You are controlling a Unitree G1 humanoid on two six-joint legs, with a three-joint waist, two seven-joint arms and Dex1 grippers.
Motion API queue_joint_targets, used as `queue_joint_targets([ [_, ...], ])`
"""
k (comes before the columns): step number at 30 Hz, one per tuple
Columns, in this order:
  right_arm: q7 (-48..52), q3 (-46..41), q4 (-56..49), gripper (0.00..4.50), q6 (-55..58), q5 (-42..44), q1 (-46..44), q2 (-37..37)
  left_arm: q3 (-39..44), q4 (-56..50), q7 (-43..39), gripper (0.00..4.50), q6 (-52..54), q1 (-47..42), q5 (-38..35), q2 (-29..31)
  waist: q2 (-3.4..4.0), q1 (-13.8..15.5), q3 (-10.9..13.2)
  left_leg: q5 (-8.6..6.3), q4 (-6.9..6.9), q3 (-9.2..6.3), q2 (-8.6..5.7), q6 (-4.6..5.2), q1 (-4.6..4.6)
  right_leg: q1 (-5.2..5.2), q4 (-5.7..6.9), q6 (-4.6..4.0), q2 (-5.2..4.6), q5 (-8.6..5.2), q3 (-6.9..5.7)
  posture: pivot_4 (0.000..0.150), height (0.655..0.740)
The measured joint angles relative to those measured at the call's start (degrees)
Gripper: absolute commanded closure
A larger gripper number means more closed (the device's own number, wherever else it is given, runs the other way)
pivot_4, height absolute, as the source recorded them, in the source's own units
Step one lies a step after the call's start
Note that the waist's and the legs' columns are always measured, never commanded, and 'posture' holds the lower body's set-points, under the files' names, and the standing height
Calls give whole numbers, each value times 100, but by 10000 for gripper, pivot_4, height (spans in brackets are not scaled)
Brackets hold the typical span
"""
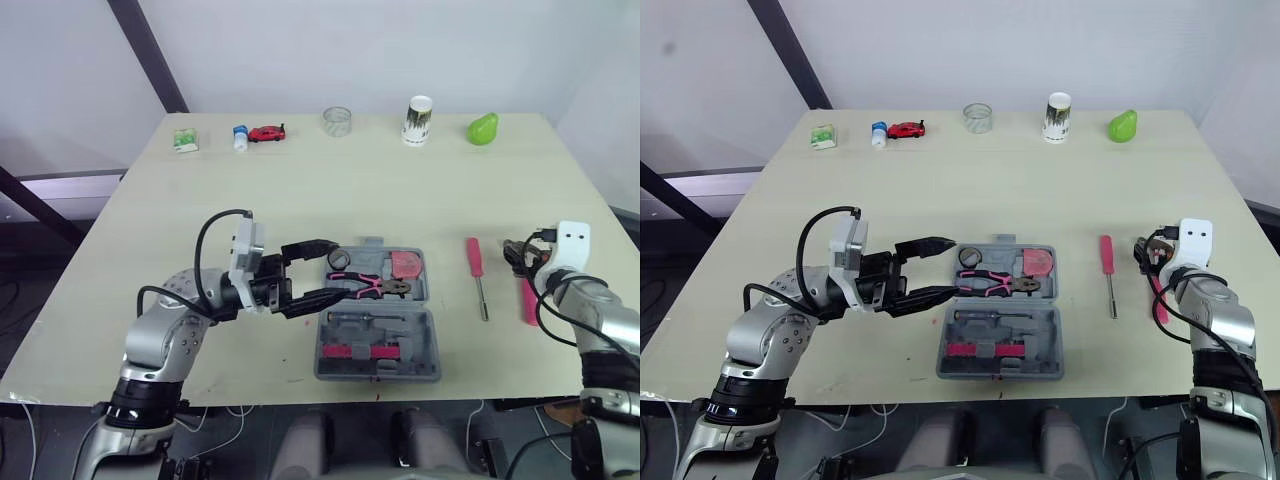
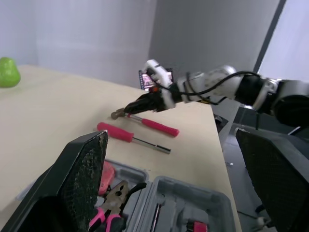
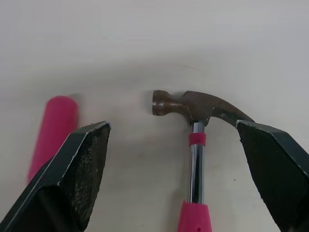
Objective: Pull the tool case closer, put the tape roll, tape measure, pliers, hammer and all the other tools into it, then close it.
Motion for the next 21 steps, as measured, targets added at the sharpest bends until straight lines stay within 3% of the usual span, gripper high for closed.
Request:
queue_joint_targets([
  [3, 6, 28, 544, 1335, -218, -82, -219, 4, 106, -13, -113, 0, -27, 93, -127, 14, 1, -8, 1, 0, 0, 2, 0, 0, 0, -1, 1, 0, 0, 0, 3, 1500, 7400],
  [9, 128, 52, 1699, 31503, -684, -273, -619, -21, 364, -5, -363, 0, -73, 339, -285, 217, 3, -31, 2, 0, 0, 4, 3, 0, 1, -2, 2, 0, 4, 0, 4, 1500, 7400],
  [12, 215, 85, 2056, 44173, -959, -373, -786, -31, 388, -6, -374, 0, -71, 344, -333, 231, 2, -32, 1, 0, 2, 7, 3, 0, 2, -2, 2, 2, 3, 2, 9, 1500, 7400],
  [21, 414, 95, 2452, 44173, -1293, -448, -932, -37, 396, -25, -324, 0, -72, 499, -388, 217, 2, -116, 1, 0, 6, 7, 4, 0, 3, -1, 7, 3, 3, 3, 11, 1500, 7400],
])
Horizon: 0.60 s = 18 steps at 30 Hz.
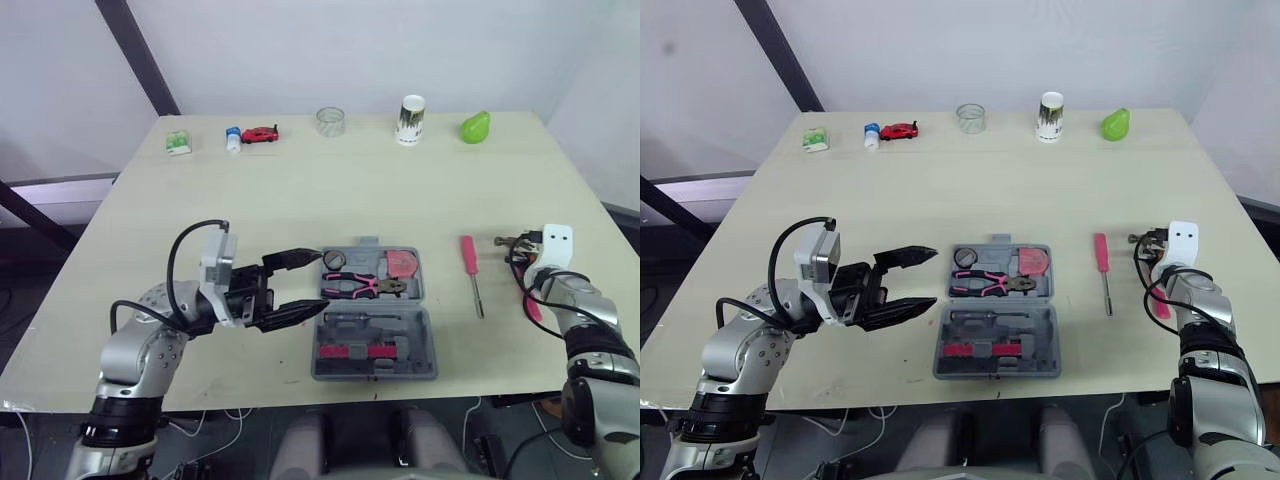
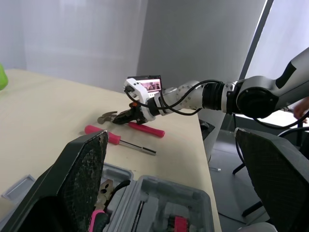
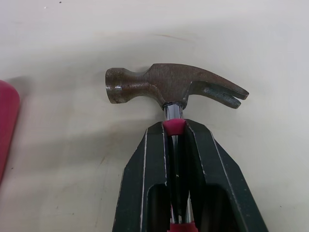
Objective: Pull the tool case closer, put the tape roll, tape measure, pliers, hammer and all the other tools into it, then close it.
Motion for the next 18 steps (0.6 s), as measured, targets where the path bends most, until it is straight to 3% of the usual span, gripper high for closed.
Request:
queue_joint_targets([
  [3, 45, -2, -308, 44173, 132, 35, 171, -10, -1, -48, 8, 0, -16, 70, 0, -4, 0, 4, 0, 0, 0, -3, 4, 0, -1, 0, 0, 0, -1, 0, -2, 1500, 7400],
  [8, -85, -156, -2015, 44173, 910, 356, 1224, 78, 24, -168, -30, 0, -279, 327, 6, -106, 5, 55, 2, 0, -2, -7, 10, 0, -7, -2, 1, 0, -4, 0, -5, 1500, 7400],
  [12, -782, -545, -4841, 44173, 2086, 759, 2939, 734, 50, -222, -123, 0, -275, 460, -11, -34, 16, 131, 5, -1, -8, -21, 12, 1, -6, -3, 5, -2, 1, -2, -15, 1500, 7400],
  [18, -1448, -601, -6796, 44173, 2929, 952, 3909, 1360, 44, -222, -269, 0, -279, 504, -34, -19, 32, 99, 14, 0, 5, -3, 8, 1, 4, -2, 6, 2, 3, -1, 4, 1500, 7400],
])
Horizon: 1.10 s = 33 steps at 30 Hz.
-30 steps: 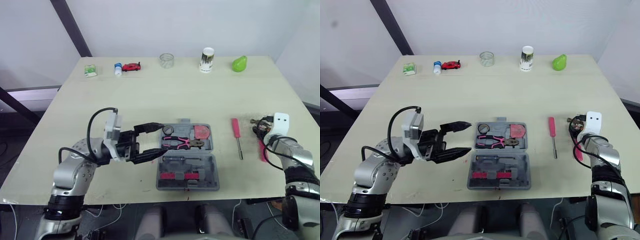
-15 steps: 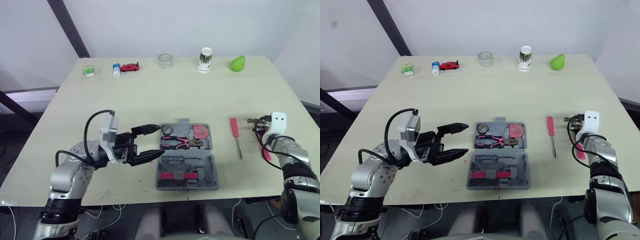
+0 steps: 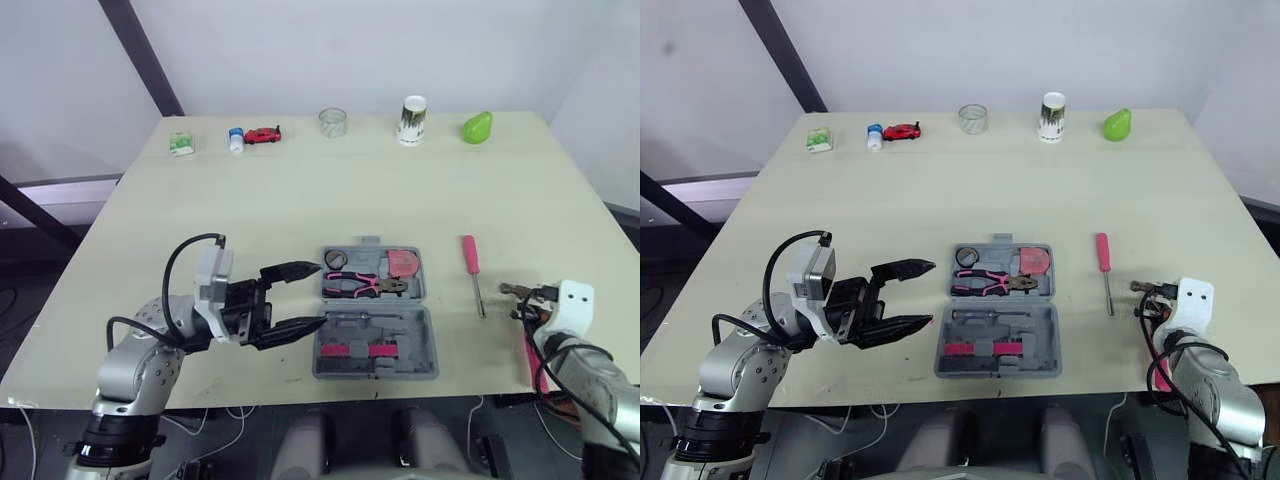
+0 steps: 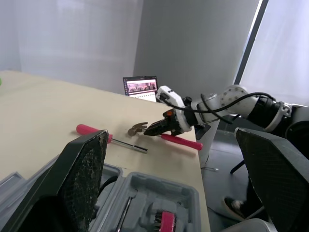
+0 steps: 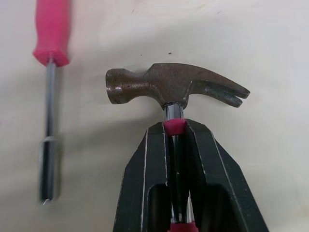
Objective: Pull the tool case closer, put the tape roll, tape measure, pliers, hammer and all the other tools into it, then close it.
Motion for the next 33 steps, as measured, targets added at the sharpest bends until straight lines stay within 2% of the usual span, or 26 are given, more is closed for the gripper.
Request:
queue_joint_targets([
  [3, -246, 154, -514, 44173, 159, -13, 413, 390, -18, 12, -148, 0, -3, 45, 1, 4, 0, 10, 0, 0, 0, -5, 1, 0, -5, -1, -1, -1, 5, 0, -5, 1500, 7400],
  [7, -407, 202, -534, 44173, 204, -96, 336, 513, -64, 18, -255, 0, 14, -32, 0, 11, 0, 6, 0, 0, 4, 2, 0, 0, -4, -1, -1, 0, 4, 0, 0, 1500, 7400],
  [12, -369, 207, -461, 44173, 174, -194, 117, 361, -83, 22, -358, 0, 19, -87, 0, 10, 0, 9, 0, 0, 3, -4, -2, 0, -5, -1, -2, -1, 6, -1, -5, 1500, 7400],
  [18, -175, 541, -386, 44173, 34, -353, 377, 247, -116, 37, -422, 0, 25, -90, 2, 10, 0, 12, 0, 0, 3, -4, -2, 0, -7, -1, -2, -1, 6, -1, -5, 1500, 7400],
  [33, 474, 645, 612, 44173, -858, -652, 164, -344, -124, 36, -416, 0, 61, -7, -1, 16, -1, 7, 0, 0, 7, 1, -3, 0, -5, 0, -1, 0, 6, 0, -2, 1500, 7400],
])
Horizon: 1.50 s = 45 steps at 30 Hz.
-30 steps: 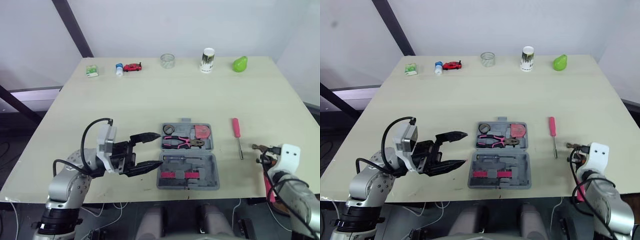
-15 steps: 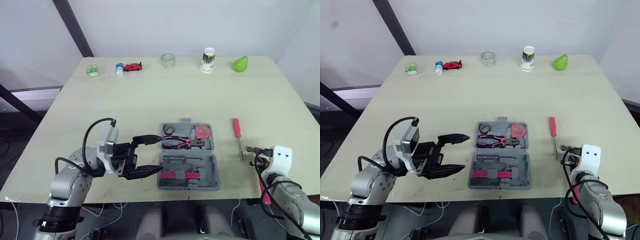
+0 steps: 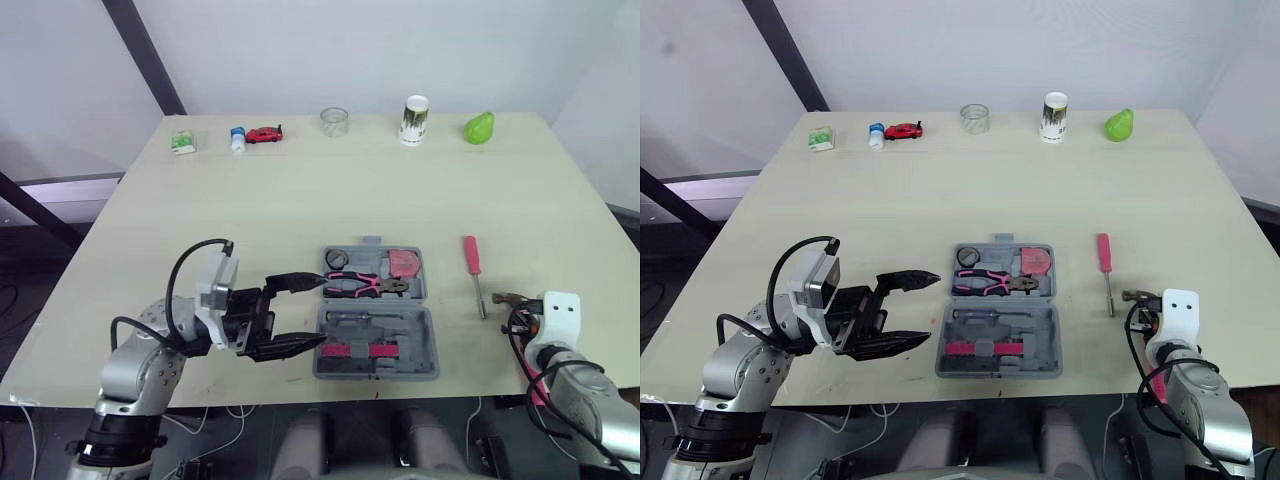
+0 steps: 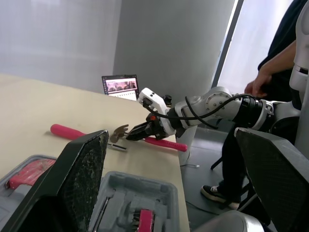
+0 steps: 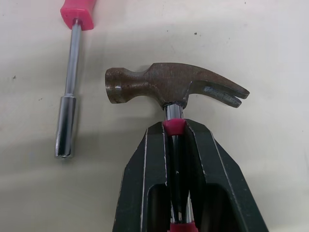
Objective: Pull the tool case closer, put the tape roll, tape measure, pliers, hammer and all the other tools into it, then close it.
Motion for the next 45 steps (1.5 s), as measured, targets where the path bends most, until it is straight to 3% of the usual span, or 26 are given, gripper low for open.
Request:
queue_joint_targets([
  [4, 258, -19, 223, 27921, -106, 11, -49, -180, 0, -1, 0, 0, 7, 66, 0, 18, 0, 4, 0, 0, 0, -2, 0, 0, 0, 0, 0, 0, 0, 0, -1, 1500, 7400],
  [7, 422, -44, 285, 13552, -36, 71, -86, -360, 0, -4, 5, 0, 7, 65, 0, 19, 0, 0, 0, 0, 3, -1, 0, 0, 0, 1, 1, 0, 0, 0, -1, 1500, 7400],
  [8, 553, -55, 239, 6324, 126, 163, -78, -507, 0, -7, 10, 0, 7, 65, 0, 18, 0, 4, 0, 0, 4, -1, 0, 0, -1, 1, 2, 0, 0, 0, -1, 1500, 7400],
  [9, 676, -62, 161, 2108, 286, 251, -61, -644, 0, -8, 13, 0, 6, 66, 0, 18, 0, 6, 0, 0, 4, -1, 0, 0, -1, 1, 1, 0, 0, 0, -1, 1500, 7400],
  [10, 823, -65, 61, 985, 474, 359, -37, -799, 0, -10, 16, 0, 6, 66, 1, 17, 0, 9, 0, 0, 5, -2, 0, 0, -2, 1, 1, 0, 0, 0, -1, 1500, 7400],
  [13, 1751, -195, -472, 985, 1416, 1048, 56, -1957, 0, -17, 22, 0, 5, 88, 2, 16, 4, 12, 3, -1, 14, -1, 1, 1, -5, 2, 2, 1, -1, 0, 0, 1500, 7400],
  [17, 3003, -517, -552, 985, 1802, 1608, -69, -3447, 3, -21, 33, 0, -9, 133, 1, 11, 2, 11, 5, -1, 24, -3, 1, 2, -5, 5, 0, 1, 2, 0, -5, 1500, 7400],
  [19, 3831, -383, -418, 985, 1373, 1549, -207, -4281, 1, -28, 56, 0, -26, 193, 4, -5, 5, -8, 7, -1, 25, 1, 2, 2, -3, 5, 0, 2, 3, 0, -2, 1500, 7400],
  [20, 4592, -149, -205, 985, 603, 1311, -376, -4927, -10, -34, 66, 0, -38, 211, 9, -24, 2, -9, 8, -1, 24, 2, 2, 2, -3, 6, -1, 2, 5, -1, -7, 1500, 7400],
  [21, 4833, -27, -110, 985, 292, 1198, -451, -5061, -7, -35, 68, 0, -45, 217, 8, -28, -9, -7, 7, -1, 25, 5, 4, 2, -3, 8, -2, 2, 9, -1, -13, 1500, 7400],
  [23, 5972, 865, 629, 985, -1545, 455, -1036, -5403, -6, -41, 82, 0, -60, 243, 12, -51, -17, 0, 11, -1, 26, 10, 8, 2, -5, 9, -4, 2, 8, -1, -20, 1500, 7400],
  [27, 6949, 1904, 1661, 985, -3493, -413, -1888, -5394, -24, -49, 82, 0, -62, 241, 15, -57, -9, -4, 21, -1, 33, 17, 6, 1, -4, 9, -5, 3, 4, 0, -9, 1500, 7400],
  [28, 7686, 2597, 2410, 985, -4993, -1027, -2588, -5339, -3, -67, 83, 0, -62, 250, 7, -50, -1, -6, 26, -1, 34, 18, 6, 1, -4, 7, -4, 5, 1, 2, -4, 1500, 7400],
  [30, 7991, 2946, 2867, 985, -5908, -1414, -3011, -5228, 2, -83, 85, 0, -61, 266, 0, -38, 0, -6, 30, -1, 34, 17, 6, 1, -4, 6, -4, 6, 0, 3, -3, 1500, 7400],
  [31, 8365, 3629, 3800, 985, -7594, -2109, -3847, -4866, 26, -153, 104, 0, -58, 341, -14, -18, -3, -8, 33, 0, 34, 10, 7, 0, -2, 5, -3, 5, 0, 3, -1, 1500, 7400],
  [33, 8466, 4069, 4498, 985, -8494, -2448, -4378, -4555, 23, -251, 156, 0, -54, 378, -27, -18, 0, -17, 40, 0, 34, 12, 7, -1, -2, 4, 0, 4, -2, 4, 3, 1500, 7400],
  [37, 8446, 4631, 5614, 985, -9788, -2996, -4952, -4153, 66, -417, 263, 0, -41, 579, -77, -9, 2, 10, 42, 1, 33, 8, 9, -2, -2, 4, 1, 2, -7, 4, 2, 1500, 7400],
  [42, 7519, 5102, 6840, 985, -10751, -4261, -5660, -3794, 130, -521, 350, 0, -27, 710, -123, 26, 6, 5, 45, 3, 35, 13, 8, -6, -1, 4, 3, -1, -14, 3, 6, 1500, 7400],
  [43, 6780, 5308, 7336, 4765, -10893, -5017, -5997, -3656, 176, -563, 420, 0, -27, 777, -128, 32, 5, 1, 45, 16, 35, 13, 6, -28, 0, 4, 2, -2, -15, 3, 6, 1500, 7400],
  [45, 6553, 5364, 7443, 6801, -10925, -5214, -6037, -3602, 189, -607, 440, 0, -28, 785, -135, 32, 5, 2, 45, 17, 34, 13, 5, -29, 0, 4, 3, -2, -14, 3, 6, 1500, 7400],
])
